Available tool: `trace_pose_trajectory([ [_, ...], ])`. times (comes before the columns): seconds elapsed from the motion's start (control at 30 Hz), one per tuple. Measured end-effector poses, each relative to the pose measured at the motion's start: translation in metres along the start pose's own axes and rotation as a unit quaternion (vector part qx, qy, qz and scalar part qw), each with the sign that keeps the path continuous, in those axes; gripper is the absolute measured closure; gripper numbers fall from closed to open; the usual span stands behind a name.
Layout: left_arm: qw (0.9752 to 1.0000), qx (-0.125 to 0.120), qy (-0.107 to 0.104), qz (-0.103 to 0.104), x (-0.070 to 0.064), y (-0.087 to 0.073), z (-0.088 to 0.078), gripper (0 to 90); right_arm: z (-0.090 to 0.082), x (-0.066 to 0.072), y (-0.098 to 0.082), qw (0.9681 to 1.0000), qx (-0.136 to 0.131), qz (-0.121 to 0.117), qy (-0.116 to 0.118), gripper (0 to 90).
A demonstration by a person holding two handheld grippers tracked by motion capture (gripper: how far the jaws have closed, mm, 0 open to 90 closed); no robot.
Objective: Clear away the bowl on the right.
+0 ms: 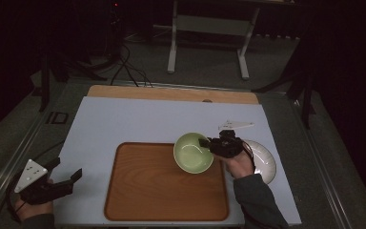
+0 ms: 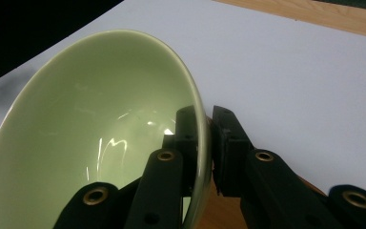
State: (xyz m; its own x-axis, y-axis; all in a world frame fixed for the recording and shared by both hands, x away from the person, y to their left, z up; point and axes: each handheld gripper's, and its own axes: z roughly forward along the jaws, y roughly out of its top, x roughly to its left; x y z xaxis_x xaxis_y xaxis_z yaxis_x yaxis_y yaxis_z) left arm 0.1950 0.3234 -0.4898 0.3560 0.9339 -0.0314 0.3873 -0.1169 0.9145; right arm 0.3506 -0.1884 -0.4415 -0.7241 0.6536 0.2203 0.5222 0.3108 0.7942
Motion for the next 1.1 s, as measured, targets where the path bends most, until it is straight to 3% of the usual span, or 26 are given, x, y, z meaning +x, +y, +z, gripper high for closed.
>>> trace_pose_trajectory([
  [1.1,1.0,-0.002,0.001,-0.001,0.001,0.0,0.0,13.4,0.027,0.024,0.004,0.999,0.021,-0.025,0.029,81.7],
])
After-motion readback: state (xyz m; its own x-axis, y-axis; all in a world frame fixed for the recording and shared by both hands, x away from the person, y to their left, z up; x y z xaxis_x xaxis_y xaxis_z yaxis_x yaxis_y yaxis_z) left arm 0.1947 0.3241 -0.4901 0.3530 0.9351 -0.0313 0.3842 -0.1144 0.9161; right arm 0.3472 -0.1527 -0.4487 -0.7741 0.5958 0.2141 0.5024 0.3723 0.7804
